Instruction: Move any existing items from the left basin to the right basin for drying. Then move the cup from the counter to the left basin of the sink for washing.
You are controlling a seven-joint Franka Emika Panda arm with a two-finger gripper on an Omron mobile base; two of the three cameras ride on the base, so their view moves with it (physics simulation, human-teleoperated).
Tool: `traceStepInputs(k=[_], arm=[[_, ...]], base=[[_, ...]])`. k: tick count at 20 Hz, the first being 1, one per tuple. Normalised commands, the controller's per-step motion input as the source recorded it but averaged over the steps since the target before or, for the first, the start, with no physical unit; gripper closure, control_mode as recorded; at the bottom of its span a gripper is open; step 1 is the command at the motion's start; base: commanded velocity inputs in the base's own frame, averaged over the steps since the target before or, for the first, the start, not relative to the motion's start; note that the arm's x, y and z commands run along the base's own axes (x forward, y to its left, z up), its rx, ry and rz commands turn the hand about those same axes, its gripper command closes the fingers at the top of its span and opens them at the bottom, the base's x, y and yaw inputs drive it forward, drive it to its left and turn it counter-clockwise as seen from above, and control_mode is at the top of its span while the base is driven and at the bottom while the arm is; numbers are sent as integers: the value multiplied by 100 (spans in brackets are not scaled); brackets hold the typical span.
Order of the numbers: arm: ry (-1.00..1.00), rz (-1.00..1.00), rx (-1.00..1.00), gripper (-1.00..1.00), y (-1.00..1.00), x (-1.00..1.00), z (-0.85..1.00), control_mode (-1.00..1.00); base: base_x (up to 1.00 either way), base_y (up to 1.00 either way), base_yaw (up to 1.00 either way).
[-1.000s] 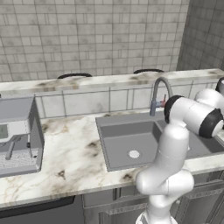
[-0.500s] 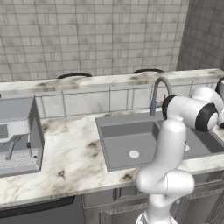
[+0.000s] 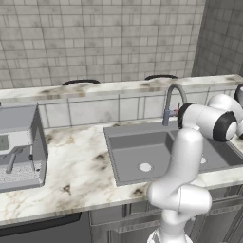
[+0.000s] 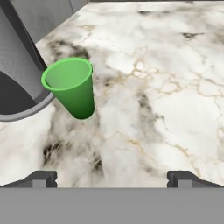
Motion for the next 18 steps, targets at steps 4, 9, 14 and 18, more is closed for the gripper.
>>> traceStepInputs(k=[4, 9, 14, 18], arm=[[0, 0, 0, -100, 0, 0, 0, -100], [0, 0, 0, -100, 5, 0, 0, -100], [0, 0, 0, -100, 4, 0, 0, -100], [0, 0, 0, -100, 0, 0, 0, -100]], base=[[0, 0, 0], [0, 0, 0], [0, 0, 0], [0, 0, 0]])
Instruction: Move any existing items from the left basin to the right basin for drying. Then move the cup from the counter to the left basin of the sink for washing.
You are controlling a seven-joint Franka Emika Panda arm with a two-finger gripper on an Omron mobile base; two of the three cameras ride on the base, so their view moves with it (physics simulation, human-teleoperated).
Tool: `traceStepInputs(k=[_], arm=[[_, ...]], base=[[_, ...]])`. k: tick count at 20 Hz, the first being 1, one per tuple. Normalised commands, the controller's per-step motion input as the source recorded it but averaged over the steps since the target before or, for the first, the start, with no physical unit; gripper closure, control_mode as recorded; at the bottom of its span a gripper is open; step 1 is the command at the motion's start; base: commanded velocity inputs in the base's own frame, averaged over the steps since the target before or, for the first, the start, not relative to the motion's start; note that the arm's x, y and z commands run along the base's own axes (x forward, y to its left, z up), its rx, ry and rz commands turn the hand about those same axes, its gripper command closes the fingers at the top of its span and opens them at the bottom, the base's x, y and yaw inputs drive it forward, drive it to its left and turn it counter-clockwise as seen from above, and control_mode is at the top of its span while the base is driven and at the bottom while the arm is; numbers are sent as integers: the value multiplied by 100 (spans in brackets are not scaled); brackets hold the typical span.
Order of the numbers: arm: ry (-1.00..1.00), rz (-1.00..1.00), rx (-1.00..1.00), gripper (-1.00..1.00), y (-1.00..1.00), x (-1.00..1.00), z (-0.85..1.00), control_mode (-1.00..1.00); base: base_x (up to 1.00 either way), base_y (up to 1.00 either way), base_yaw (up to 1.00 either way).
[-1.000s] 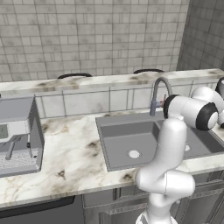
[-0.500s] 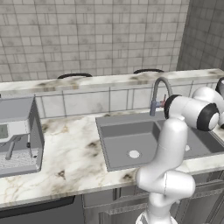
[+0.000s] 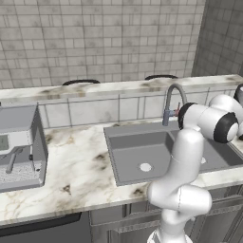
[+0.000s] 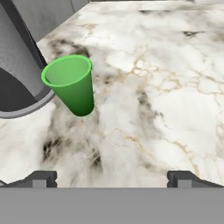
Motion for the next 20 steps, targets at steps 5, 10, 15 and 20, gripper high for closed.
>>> traceStepInputs(k=[5, 10, 15, 20], arm=[[0, 0, 0, -100, 1, 5, 0, -100], [0, 0, 0, -100, 2, 13, 0, -100], [0, 0, 0, -100, 1, 19, 0, -100], [0, 0, 0, -100, -1, 20, 0, -100]], base=[[0, 0, 0], [0, 0, 0], [0, 0, 0], [0, 0, 0]])
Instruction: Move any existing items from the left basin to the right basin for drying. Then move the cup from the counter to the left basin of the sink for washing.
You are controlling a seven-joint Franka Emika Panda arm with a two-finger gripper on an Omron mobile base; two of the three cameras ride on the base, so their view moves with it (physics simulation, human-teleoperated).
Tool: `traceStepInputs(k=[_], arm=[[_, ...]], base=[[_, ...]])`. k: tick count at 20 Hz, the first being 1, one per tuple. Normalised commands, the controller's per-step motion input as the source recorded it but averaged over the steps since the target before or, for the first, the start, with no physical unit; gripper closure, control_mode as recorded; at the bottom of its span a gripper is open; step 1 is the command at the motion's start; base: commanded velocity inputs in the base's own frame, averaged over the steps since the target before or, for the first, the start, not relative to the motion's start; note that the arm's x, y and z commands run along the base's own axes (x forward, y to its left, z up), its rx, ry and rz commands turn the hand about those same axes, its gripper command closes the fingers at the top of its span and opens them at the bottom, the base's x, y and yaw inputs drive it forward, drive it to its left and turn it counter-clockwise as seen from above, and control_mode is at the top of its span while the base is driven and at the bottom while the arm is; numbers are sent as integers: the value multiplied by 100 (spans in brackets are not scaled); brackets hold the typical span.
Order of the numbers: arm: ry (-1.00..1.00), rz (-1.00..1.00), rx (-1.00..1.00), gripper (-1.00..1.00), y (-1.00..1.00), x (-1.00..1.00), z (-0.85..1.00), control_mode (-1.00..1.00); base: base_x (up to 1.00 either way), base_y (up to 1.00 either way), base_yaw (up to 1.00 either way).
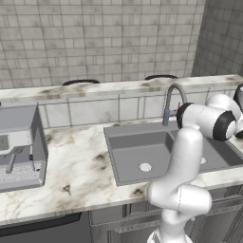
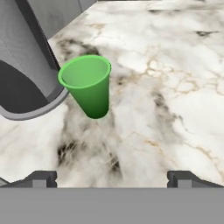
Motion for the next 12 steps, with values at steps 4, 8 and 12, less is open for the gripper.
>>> traceStepInputs(k=[4, 8, 12], arm=[[0, 0, 0, -100, -11, 18, 0, -100], [0, 0, 0, -100, -15, 19, 0, -100], [0, 0, 0, -100, -16, 13, 0, -100]], base=[[0, 0, 0], [0, 0, 0], [0, 0, 0]])
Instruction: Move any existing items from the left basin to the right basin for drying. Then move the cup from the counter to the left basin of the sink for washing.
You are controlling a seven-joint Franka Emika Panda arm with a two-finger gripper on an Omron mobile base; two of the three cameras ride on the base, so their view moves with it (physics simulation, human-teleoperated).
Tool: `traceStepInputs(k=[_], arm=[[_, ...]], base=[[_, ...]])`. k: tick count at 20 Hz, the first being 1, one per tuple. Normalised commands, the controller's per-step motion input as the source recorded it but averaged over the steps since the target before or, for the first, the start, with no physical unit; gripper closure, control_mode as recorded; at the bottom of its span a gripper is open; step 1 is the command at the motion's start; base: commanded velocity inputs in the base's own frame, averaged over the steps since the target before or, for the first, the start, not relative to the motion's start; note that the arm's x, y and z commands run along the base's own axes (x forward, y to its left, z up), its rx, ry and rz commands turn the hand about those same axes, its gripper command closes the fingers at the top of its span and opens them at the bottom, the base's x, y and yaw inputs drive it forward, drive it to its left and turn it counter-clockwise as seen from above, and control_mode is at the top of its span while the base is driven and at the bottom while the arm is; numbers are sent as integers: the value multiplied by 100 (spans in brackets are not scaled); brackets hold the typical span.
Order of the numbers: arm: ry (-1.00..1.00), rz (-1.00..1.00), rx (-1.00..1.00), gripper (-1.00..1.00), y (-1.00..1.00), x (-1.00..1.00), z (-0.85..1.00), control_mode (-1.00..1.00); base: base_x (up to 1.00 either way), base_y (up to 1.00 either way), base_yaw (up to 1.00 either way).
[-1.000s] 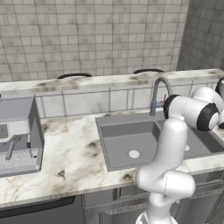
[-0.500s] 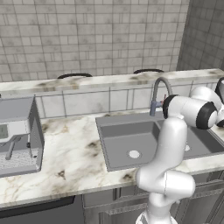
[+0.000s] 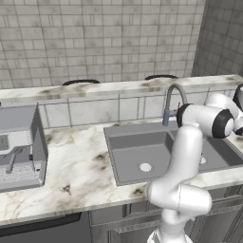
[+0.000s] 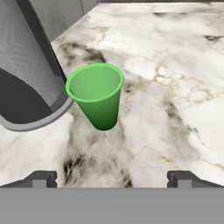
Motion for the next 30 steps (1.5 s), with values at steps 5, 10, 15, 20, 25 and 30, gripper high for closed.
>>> traceStepInputs(k=[5, 10, 15, 20, 25, 30], arm=[[0, 0, 0, -100, -15, 12, 0, -100], [0, 0, 0, -100, -15, 11, 0, -100], [0, 0, 0, -100, -15, 2, 0, -100], [0, 0, 0, -100, -1, -8, 4, -100], [0, 0, 0, -100, 0, -6, 9, -100], [0, 1, 0, -100, 4, 0, 15, -100]], base=[[0, 0, 0], [0, 0, 0], [0, 0, 0], [0, 0, 0], [0, 0, 0], [0, 0, 0]])
